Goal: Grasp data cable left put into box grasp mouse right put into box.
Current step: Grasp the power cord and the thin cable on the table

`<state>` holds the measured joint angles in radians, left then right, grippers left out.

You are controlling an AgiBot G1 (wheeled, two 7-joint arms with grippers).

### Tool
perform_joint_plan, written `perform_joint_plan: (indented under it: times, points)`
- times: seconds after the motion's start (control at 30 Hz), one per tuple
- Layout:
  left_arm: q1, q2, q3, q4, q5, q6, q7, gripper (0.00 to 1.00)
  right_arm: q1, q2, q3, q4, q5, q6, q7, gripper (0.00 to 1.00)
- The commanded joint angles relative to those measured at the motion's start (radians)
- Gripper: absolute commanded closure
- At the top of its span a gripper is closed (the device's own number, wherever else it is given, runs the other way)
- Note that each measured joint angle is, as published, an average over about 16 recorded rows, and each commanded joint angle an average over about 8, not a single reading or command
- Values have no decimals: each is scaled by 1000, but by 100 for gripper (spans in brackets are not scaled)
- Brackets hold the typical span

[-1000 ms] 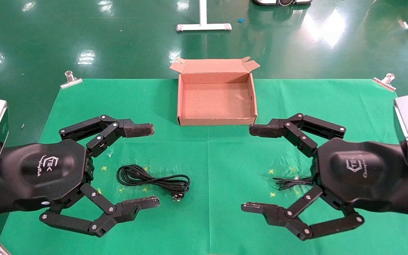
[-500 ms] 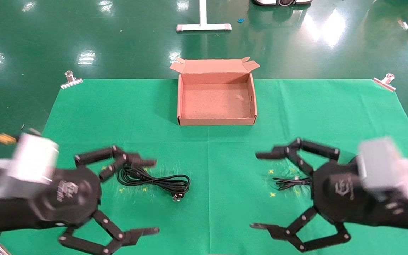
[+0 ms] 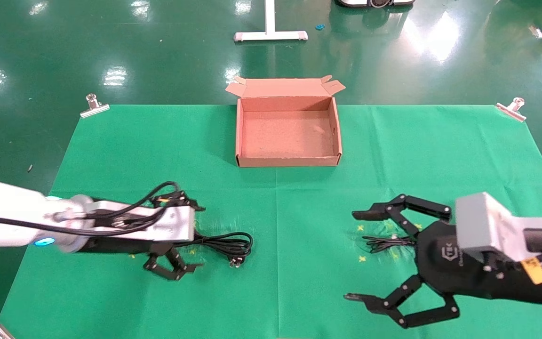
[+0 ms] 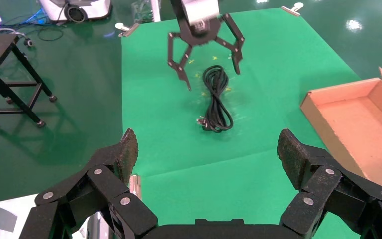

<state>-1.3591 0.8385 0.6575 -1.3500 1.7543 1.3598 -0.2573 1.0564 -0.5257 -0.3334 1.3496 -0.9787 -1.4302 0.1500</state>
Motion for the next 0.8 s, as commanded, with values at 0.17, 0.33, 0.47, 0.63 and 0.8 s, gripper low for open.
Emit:
perform_joint_plan:
  times: [0.17, 0.33, 0.47, 0.63, 0.8]
  points:
    - [-4, 73, 49, 3, 134, -53, -16, 0, -16, 26, 12, 0, 13, 4, 4, 0]
    - [3, 99, 72, 3, 196, -74, -28, 0, -33, 46, 21, 0, 24, 8, 0, 0]
    - [7, 109, 82, 2, 242, -92, -46, 0, -44, 57, 27, 1, 31, 9, -6, 0]
    - [8, 115, 84, 0, 271, -103, -75, 0, -56, 65, 30, 2, 30, 11, -16, 0]
    - [5, 120, 88, -1, 291, -98, -100, 0, -59, 73, 20, 5, -21, 25, -35, 0]
